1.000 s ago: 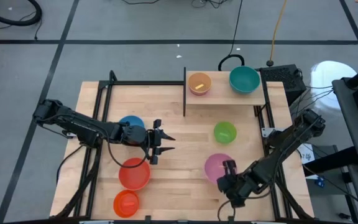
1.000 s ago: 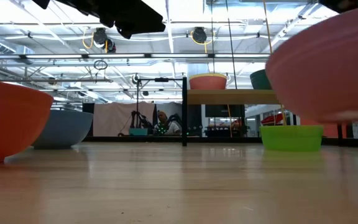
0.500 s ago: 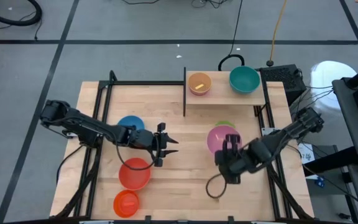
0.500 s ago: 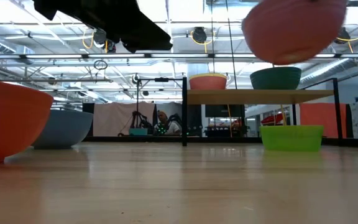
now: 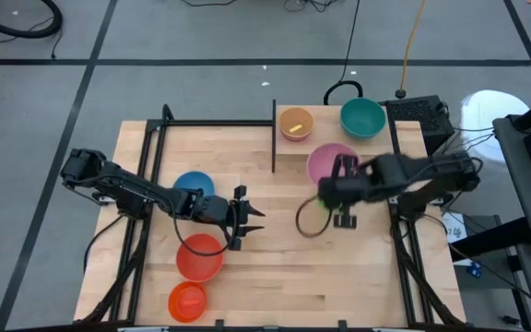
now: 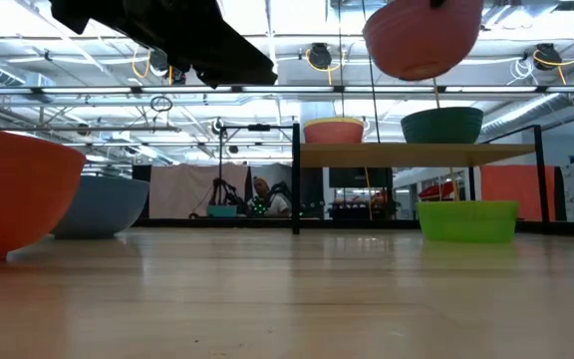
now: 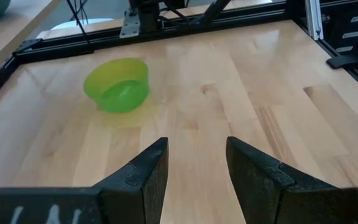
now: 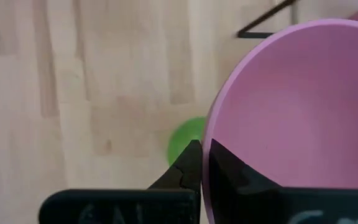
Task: Place and stack bowls onto a shelf
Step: Stack the large pink bowl on top of the large green bowl on the shelf
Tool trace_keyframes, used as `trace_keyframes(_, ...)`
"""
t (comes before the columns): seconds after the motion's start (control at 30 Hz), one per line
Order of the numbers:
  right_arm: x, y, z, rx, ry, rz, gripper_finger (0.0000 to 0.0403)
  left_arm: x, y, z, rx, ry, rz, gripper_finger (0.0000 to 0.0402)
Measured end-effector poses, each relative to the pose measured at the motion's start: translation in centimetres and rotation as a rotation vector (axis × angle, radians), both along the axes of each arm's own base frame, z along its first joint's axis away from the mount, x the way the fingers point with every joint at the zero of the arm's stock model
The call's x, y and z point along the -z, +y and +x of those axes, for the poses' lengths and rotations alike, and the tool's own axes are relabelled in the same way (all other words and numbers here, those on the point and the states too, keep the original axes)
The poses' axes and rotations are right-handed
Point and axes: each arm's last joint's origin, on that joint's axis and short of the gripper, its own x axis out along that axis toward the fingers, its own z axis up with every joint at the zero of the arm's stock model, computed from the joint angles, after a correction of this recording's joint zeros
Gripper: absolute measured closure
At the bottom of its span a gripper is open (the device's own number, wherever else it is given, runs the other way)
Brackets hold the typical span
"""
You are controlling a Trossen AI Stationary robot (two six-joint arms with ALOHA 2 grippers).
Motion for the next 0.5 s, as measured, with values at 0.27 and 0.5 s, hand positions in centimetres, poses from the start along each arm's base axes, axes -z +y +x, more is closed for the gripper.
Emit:
trace_keyframes(0.27, -2.5, -5.4, -3.6, 0.081, -0.080, -0.054, 0.0403, 0.0, -0.1, 0.0, 0.003, 0.003, 0.001, 0.0234)
trace_keyframes(0.5, -4.2, -9.2, -7.3, 0.224, -0.134, -0.162, 0.0403, 0.0, -0.1, 0.0, 0.003, -0.001, 0.000, 0.0234)
